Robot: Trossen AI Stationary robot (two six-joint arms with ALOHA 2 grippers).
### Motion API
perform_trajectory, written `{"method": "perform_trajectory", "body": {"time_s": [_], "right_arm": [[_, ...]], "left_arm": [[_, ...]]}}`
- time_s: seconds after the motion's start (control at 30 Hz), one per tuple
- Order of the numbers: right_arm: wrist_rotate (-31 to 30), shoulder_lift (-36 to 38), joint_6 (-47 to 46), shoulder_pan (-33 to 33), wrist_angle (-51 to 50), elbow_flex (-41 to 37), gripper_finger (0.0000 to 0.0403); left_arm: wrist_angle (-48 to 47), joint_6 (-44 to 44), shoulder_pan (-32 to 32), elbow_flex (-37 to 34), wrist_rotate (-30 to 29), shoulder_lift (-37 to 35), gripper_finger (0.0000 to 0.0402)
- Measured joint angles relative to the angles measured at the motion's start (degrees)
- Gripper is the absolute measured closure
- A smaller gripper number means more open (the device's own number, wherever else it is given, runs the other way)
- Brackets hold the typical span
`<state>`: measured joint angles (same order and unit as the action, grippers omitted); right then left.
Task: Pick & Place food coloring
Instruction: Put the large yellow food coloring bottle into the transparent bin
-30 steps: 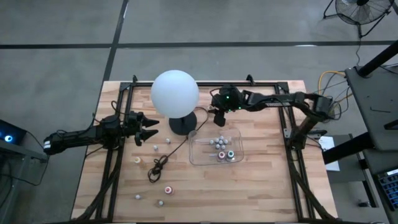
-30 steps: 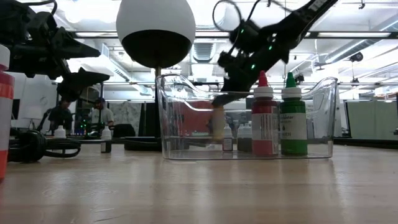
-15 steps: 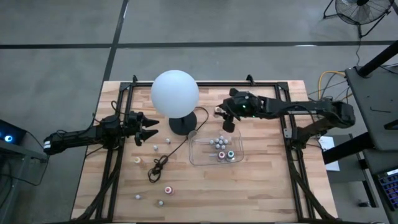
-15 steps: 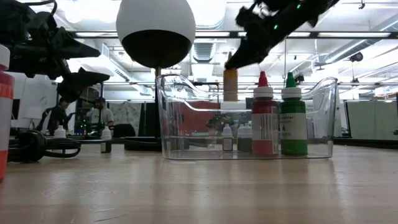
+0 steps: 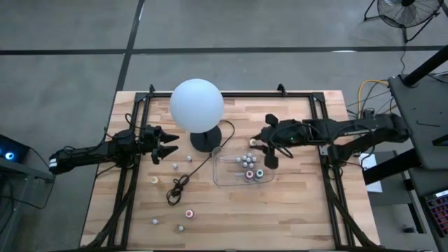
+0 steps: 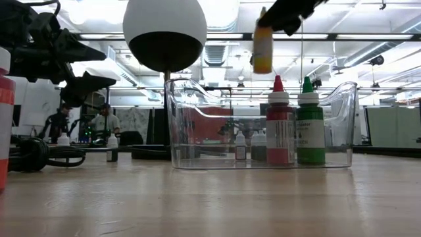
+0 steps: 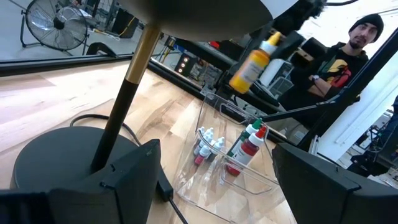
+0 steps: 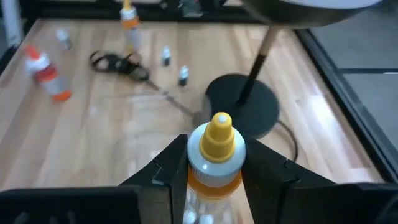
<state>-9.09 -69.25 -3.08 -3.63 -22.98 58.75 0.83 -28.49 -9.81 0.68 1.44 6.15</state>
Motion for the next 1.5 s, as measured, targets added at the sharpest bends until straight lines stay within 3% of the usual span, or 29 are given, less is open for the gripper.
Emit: {"method": "perform_trajectory", "body": {"time_s": [0.13,0.4,0.73,1.3,1.5], "right_arm": [[0.75,0.02,1.65,-2.10,-6.57,4.85,0.0291],[8.37,-1.84,5.37,-2.61,-15.49,12.89,0.0291],[19.84,-9.51,14.12,-1.78,-15.51,18.62,0.0291],[22.83,-17.04,15.65,-1.09,-5.83,15.20,0.0291],[23.05,-17.11,16.07,-1.78,-0.30,10.61,0.0291]], "left_arm": [[0.01,0.00,0.01,0.01,0.00,-0.01,0.0122],[0.01,-0.02,0.01,0.01,-0.01,0.01,0.0122],[0.07,0.00,-0.01,-0.01,0.01,0.03,0.0122],[0.09,0.00,-0.01,-0.01,0.01,0.07,0.0122],[0.07,-0.01,0.00,-0.01,-0.01,0.07,0.0122]]}}
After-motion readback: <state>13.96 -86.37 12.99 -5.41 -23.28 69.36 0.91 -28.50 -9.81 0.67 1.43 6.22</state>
